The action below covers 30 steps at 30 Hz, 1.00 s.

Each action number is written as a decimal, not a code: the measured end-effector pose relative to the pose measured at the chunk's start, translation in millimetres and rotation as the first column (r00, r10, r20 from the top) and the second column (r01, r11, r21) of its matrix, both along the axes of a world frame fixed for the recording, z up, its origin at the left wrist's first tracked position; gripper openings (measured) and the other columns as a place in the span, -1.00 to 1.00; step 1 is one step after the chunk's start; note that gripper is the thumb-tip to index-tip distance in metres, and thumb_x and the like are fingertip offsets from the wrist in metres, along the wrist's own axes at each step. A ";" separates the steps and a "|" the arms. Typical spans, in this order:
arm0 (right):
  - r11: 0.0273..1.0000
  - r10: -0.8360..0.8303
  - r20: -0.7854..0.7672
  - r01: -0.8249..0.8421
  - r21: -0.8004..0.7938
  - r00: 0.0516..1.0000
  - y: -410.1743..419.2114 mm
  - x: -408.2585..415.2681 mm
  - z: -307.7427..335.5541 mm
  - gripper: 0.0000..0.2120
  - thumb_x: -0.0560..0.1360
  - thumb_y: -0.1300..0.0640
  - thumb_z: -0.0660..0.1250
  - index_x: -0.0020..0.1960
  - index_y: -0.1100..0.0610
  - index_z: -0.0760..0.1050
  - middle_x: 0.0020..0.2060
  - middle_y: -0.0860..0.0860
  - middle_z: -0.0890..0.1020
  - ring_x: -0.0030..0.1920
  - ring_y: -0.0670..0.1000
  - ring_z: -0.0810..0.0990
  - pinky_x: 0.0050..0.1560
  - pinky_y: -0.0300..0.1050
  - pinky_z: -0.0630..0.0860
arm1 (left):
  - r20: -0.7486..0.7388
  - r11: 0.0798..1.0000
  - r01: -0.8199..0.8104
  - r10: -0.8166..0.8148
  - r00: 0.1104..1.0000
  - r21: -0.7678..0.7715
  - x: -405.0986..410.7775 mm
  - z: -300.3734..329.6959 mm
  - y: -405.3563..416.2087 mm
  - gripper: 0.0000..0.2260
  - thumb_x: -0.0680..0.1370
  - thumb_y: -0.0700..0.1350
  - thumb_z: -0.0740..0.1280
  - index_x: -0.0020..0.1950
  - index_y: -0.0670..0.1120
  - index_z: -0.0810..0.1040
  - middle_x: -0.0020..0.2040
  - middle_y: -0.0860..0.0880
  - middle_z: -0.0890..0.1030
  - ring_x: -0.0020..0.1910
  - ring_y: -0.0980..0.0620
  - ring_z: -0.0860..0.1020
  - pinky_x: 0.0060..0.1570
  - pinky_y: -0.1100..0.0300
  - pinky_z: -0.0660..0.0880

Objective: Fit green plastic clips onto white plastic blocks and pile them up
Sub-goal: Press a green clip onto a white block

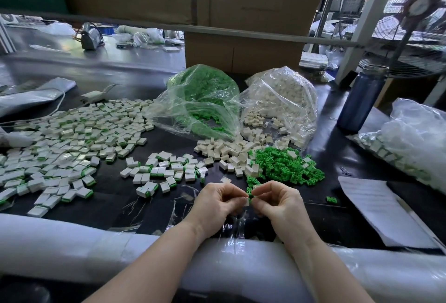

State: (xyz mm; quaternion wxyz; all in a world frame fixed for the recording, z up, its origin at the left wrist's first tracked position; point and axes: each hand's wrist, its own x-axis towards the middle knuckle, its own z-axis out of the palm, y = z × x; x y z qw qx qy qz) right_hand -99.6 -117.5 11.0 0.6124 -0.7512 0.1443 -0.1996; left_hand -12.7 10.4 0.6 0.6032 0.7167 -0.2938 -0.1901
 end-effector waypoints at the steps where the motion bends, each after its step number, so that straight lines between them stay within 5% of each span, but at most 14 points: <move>1: 1.000 0.004 -0.007 -0.004 -0.011 1.000 -0.2 0.1 -0.1 -0.82 0.37 0.45 0.40 -0.23 0.19 0.56 -0.45 0.04 0.60 -0.42 -0.08 0.54 -0.34 -0.26 0.51 | 0.007 1.000 0.001 -0.001 1.000 0.011 -0.6 0.1 -0.4 -0.82 0.45 -0.29 0.40 -0.22 0.00 0.63 -0.37 0.08 0.61 -0.39 0.21 0.55 -0.30 0.36 0.48; 13: 0.997 0.057 -0.069 -0.061 -0.048 0.996 -1.4 -0.1 0.6 -0.77 0.29 0.48 0.42 -0.30 0.18 0.53 -0.41 0.06 0.60 -0.37 -0.02 0.56 -0.33 -0.23 0.50 | 0.200 0.986 0.041 -0.073 0.977 0.162 -3.1 0.3 1.0 -0.94 0.45 -0.25 0.42 -0.14 -0.12 0.66 -0.28 0.00 0.62 -0.28 0.15 0.54 -0.10 0.24 0.52; 24: 0.990 -0.015 -0.024 0.018 0.137 1.000 -3.2 1.8 -1.4 -0.87 0.38 0.40 0.40 -0.27 0.21 0.58 -0.48 0.04 0.61 -0.47 -0.08 0.55 -0.44 -0.29 0.48 | 0.211 0.997 0.022 -0.036 0.977 0.069 -6.5 1.8 1.1 -0.82 0.44 -0.27 0.42 -0.11 -0.01 0.51 -0.22 -0.08 0.59 -0.23 0.01 0.56 -0.06 0.08 0.55; 27: 0.980 0.004 -0.003 -0.003 0.201 1.000 -4.8 -0.4 -1.9 -0.90 0.41 0.35 0.40 -0.23 0.20 0.62 -0.42 0.08 0.64 -0.40 -0.04 0.57 -0.36 -0.25 0.53 | 0.201 0.998 -0.029 0.017 0.980 0.056 -4.4 1.8 1.1 -0.96 0.49 -0.16 0.40 -0.09 -0.08 0.57 -0.20 -0.08 0.61 -0.22 0.00 0.56 -0.08 0.10 0.55; 30: 0.982 0.022 -0.006 -0.021 0.189 1.000 -3.6 -0.9 -1.4 -0.92 0.41 0.36 0.39 -0.23 0.23 0.61 -0.42 0.10 0.63 -0.41 -0.03 0.57 -0.38 -0.24 0.53 | 0.188 0.997 -0.026 0.012 0.982 0.073 -1.9 2.4 1.5 -0.96 0.51 -0.13 0.37 -0.11 -0.07 0.60 -0.27 0.07 0.57 -0.28 0.20 0.51 -0.15 0.30 0.46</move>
